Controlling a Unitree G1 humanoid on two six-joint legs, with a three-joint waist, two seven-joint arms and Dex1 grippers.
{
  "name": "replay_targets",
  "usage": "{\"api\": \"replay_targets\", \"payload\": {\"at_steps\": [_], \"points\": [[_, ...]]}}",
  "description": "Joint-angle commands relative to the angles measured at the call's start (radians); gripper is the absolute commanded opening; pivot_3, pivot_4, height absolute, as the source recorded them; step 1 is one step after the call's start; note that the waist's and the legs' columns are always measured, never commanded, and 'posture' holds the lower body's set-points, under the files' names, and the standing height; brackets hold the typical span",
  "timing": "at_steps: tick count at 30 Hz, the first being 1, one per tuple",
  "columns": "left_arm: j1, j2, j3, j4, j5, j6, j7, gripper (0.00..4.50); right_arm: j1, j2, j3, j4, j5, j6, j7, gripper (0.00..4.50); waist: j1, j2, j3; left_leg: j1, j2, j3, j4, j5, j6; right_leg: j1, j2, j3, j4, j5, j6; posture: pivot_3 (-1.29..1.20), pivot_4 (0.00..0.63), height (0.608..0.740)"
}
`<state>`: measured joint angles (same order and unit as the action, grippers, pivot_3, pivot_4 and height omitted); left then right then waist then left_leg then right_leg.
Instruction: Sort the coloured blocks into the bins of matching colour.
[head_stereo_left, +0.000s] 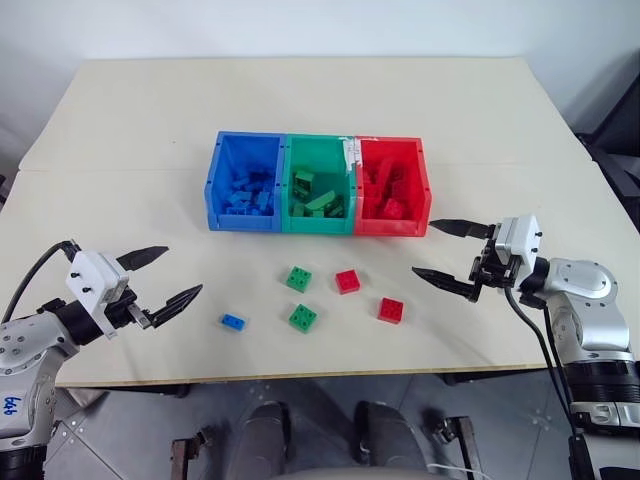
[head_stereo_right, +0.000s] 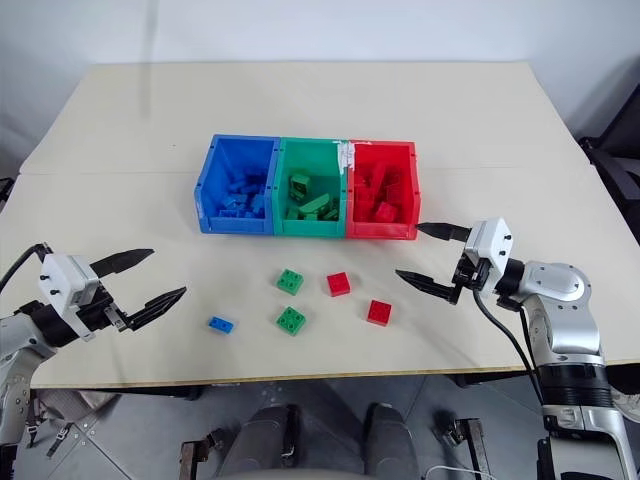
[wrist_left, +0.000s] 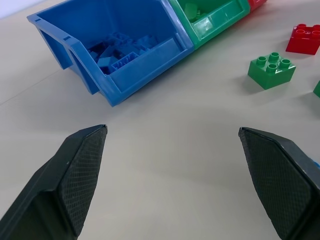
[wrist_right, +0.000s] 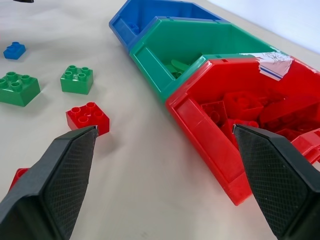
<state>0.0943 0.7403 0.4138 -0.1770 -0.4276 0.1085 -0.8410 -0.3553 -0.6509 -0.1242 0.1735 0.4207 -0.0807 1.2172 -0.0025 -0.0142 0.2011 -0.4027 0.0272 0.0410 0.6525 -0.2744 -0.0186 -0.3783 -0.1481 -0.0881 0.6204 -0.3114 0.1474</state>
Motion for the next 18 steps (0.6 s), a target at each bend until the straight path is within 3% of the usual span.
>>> {"api": "replay_targets", "payload": {"at_steps": [1,10,18], "points": [[0.006,0.005,0.008,-0.021,0.008,0.0,0.007,4.48,-0.009,0.007,-0.009,0.0,0.013,-0.019,0.007,4.5,0.0,0.0,0.0,0.0,0.0,0.0,0.0,0.0,0.0,0.0,0.0,0.0,0.0,0.0,0.0,0.0,0.15,0.74],[0.001,0.0,-0.009,-0.042,-0.031,0.012,-0.034,4.48,0.003,0.003,-0.025,-0.003,0.014,-0.026,0.001,4.5,0.0,0.0,0.0,0.0,0.0,0.001,0.0,0.0,0.0,0.0,0.0,0.001,0.0,0.0,0.0,0.0,0.15,0.74],[-0.034,-0.002,-0.156,-0.113,-0.005,-0.008,-0.104,4.48,0.199,-0.1,-0.184,-0.024,0.023,-0.058,-0.017,4.5,0.016,0.0,0.0,0.0,0.0,0.002,0.0,-0.001,0.001,0.0,0.0,0.001,-0.001,0.0,0.0,0.0,0.15,0.74]]}}
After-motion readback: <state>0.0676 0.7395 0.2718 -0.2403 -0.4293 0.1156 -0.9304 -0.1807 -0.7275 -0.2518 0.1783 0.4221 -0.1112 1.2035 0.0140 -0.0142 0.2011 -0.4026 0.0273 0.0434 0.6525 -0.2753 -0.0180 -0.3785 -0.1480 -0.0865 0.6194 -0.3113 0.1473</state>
